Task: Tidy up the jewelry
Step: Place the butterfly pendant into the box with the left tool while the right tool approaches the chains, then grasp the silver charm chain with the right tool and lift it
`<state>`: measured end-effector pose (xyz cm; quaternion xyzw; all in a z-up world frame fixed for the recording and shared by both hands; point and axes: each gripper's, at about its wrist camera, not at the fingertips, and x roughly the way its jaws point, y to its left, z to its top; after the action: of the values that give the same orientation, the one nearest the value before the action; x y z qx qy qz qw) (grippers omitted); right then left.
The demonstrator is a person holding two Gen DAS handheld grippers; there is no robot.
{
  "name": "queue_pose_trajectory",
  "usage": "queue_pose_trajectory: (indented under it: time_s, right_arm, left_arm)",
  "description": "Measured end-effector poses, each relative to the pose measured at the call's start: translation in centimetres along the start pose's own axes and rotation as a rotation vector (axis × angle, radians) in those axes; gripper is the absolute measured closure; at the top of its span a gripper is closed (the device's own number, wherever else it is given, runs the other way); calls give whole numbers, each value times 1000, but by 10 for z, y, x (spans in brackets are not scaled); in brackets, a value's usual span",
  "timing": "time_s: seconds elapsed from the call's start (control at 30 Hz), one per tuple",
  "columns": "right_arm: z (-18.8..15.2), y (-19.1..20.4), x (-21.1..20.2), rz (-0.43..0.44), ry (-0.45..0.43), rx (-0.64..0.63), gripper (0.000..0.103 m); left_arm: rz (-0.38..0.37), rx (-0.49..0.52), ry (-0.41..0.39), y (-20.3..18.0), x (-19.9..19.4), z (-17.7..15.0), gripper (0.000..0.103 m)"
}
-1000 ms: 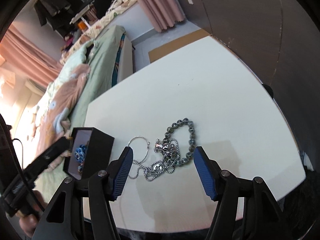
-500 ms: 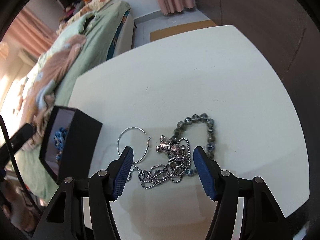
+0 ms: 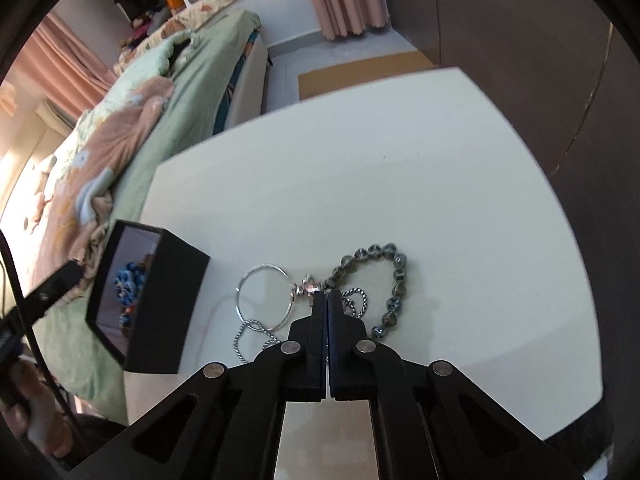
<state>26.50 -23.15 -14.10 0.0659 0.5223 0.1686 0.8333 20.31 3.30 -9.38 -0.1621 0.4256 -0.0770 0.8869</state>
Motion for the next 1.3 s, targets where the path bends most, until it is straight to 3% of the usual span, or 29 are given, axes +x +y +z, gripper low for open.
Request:
queue_pose_trajectory:
  time_s: [0.2, 0.3, 0.37, 0.4, 0.43, 0.67, 0.73, 0.77, 0.8, 0.83, 1.0, 1.13, 1.3]
  right_arm:
    - [9, 5, -34, 22, -78, 0, 101]
    - [13, 8, -37, 19, -67, -7, 98]
    - [14, 8, -23, 13, -8, -11, 64]
    - [13, 10, -14, -1, 12, -16, 38]
    - [11, 12, -8, -11, 12, -22, 34]
    - [3, 18, 25, -26, 53, -53, 38]
    - [5, 19, 34, -29, 68, -58, 57]
    - [6, 19, 37, -26, 77, -54, 65]
    - [6, 18, 40, -28, 87, -49, 80]
    - [7, 16, 43, -37, 96, -39, 84]
    - [7, 12, 30, -20, 58, -15, 85]
    - [13, 15, 2, 6, 1, -19, 85]
    - [25, 26, -37, 33, -82, -27, 85]
  left_arm:
    - [-7, -11, 5, 4, -2, -1, 70]
    - [-9, -13, -1, 4, -4, -2, 70]
    - [-10, -11, -3, 4, -5, -2, 70]
    - [-10, -10, -2, 4, -5, -2, 70]
    - [-9, -10, -1, 3, -4, -2, 70]
    - [-7, -25, 27, 5, 0, -4, 69]
    - [-28, -50, 48, 8, 3, -2, 67]
    - [-43, -74, 61, 11, 5, -1, 57]
    - [-54, -90, 65, 14, 6, -1, 52]
    - [-63, -104, 64, 15, 6, -1, 45]
    - [-76, -123, 30, 19, -3, 2, 42]
    - [-81, -127, 39, 18, -1, 3, 41]
    - [-68, -122, -8, 18, -11, 5, 41]
